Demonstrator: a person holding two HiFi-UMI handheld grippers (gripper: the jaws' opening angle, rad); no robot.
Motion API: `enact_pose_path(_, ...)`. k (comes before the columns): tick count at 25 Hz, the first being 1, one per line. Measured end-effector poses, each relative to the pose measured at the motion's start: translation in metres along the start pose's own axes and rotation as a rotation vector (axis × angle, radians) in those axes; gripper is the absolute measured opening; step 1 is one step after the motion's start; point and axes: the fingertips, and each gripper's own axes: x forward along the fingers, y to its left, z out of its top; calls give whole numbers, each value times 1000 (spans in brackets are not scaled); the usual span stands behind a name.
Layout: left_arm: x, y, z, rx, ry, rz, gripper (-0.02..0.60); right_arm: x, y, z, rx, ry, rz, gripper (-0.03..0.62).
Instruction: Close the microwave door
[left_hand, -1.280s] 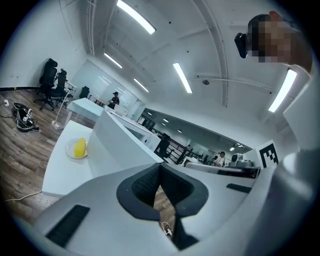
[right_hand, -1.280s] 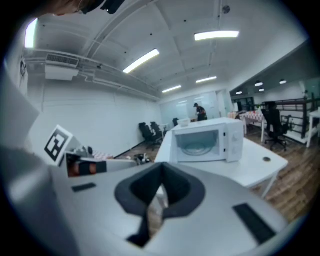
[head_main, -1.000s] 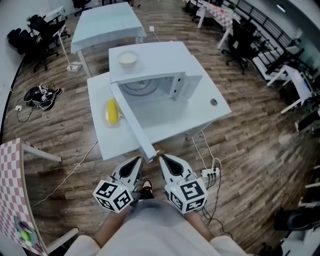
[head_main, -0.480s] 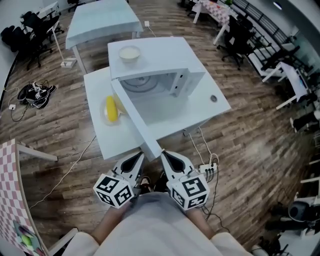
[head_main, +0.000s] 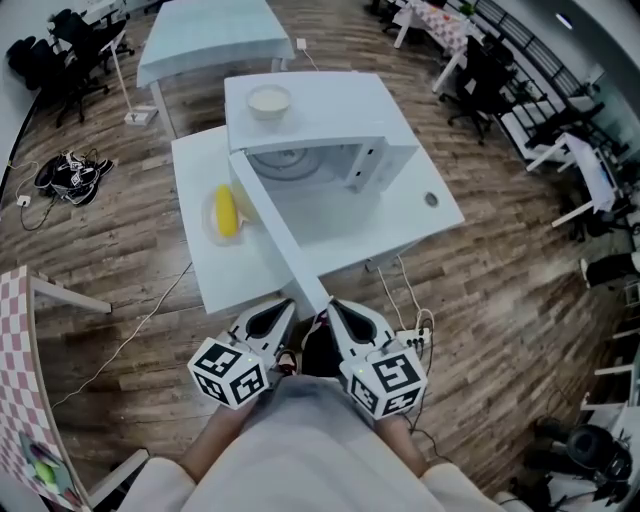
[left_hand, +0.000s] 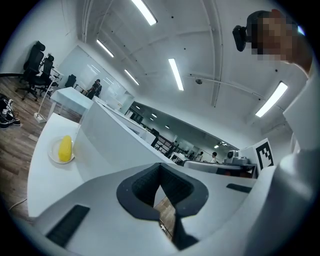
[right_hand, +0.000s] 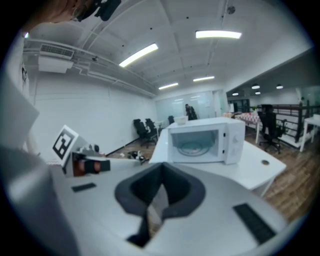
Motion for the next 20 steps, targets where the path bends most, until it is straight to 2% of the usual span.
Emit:
enact_pose_path(11,20,-7,-4,-15,41,-42,17,-1,-9,2,22,5,-18,20)
enact_pose_path(20,33,-5,1,-33,33,-45,17,-3,-21,4,44,10,-16,20)
